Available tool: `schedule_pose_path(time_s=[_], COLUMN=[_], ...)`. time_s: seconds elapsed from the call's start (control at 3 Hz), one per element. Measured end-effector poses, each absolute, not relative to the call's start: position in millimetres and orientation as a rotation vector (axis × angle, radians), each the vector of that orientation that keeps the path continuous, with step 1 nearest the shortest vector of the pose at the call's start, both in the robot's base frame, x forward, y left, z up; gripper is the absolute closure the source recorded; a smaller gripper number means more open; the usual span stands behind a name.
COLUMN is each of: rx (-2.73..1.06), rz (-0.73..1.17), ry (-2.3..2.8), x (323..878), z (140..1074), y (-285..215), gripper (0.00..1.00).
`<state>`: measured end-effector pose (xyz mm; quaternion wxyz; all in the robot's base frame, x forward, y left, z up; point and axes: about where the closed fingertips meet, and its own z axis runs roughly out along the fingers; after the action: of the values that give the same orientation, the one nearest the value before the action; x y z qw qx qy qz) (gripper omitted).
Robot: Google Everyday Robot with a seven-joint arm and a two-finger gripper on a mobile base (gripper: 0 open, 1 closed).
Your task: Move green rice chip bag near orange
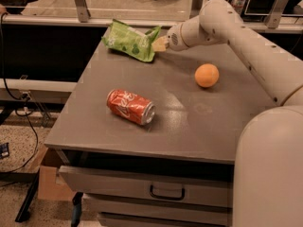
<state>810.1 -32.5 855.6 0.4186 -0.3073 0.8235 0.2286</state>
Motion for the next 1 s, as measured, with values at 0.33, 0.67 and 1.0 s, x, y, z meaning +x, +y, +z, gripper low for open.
schedule_pose_path(time_s=[0.33, 0.67, 1.0], rx=[-0.717, -0.674, -0.63], rz=[0.481, 0.387, 0.31], ry=[2.071, 2.099, 2.141], x=[810, 799, 778], z=[875, 891, 898], y=[-71, -114, -153], gripper=[1.0, 1.0, 1.0])
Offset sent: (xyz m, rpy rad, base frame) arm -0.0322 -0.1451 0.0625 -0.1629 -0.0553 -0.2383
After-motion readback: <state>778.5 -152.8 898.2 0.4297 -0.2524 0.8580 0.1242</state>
